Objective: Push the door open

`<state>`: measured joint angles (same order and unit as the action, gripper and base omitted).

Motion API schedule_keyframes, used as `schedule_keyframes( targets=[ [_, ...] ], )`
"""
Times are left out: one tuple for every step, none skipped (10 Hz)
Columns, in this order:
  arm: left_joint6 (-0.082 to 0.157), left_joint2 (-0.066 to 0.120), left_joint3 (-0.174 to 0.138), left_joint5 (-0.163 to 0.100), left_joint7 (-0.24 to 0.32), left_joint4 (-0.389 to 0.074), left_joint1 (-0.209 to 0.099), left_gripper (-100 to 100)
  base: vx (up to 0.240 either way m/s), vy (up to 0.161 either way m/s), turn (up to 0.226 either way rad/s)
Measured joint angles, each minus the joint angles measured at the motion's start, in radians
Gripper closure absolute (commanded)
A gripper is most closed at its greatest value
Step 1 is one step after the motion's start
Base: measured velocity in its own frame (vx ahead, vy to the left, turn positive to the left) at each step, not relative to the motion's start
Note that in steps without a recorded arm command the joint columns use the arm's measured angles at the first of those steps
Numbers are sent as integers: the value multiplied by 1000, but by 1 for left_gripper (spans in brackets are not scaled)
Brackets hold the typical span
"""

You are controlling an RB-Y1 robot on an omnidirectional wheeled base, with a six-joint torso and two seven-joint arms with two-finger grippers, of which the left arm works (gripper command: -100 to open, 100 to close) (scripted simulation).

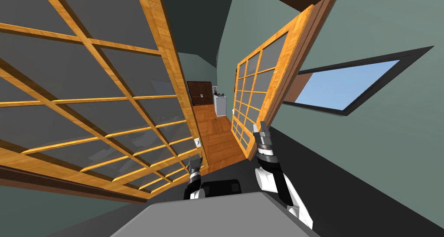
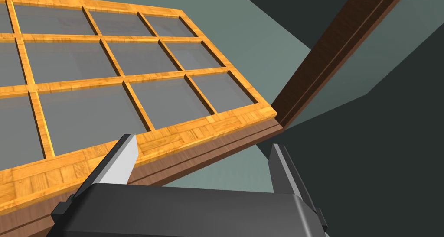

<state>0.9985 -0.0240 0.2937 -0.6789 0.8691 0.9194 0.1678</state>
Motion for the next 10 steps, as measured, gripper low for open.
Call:
schedule_keyframes(
  targets=[
    [0, -4, 10, -16, 29, -4, -3, -100, -29, 19, -19],
    [-1, -9, 20, -30, 51, 2, 0, -100, -21, 14, -20],
    [-1, -13, 30, -43, 73, 3, 1, -100, -24, 13, -15],
    [-3, -17, 38, -56, 94, 7, 3, -100, -12, 6, -4],
    [-3, -17, 39, -58, 99, 8, 3, -100, 84, 15, -17],
    [-3, 1, 37, -59, 99, 3, -1, -100, 152, 57, -18],
    [-6, 22, 34, -60, 101, 4, -3, -100, 196, 67, -19],
    [-3, 36, 32, -61, 107, -5, -8, -100, 204, 67, -17],
    [-3, 44, 30, -62, 108, -4, -8, -100, 222, 68, -20],
    [-6, 47, 27, -63, 108, -2, -9, -100, 218, 65, -18]
  ],
)
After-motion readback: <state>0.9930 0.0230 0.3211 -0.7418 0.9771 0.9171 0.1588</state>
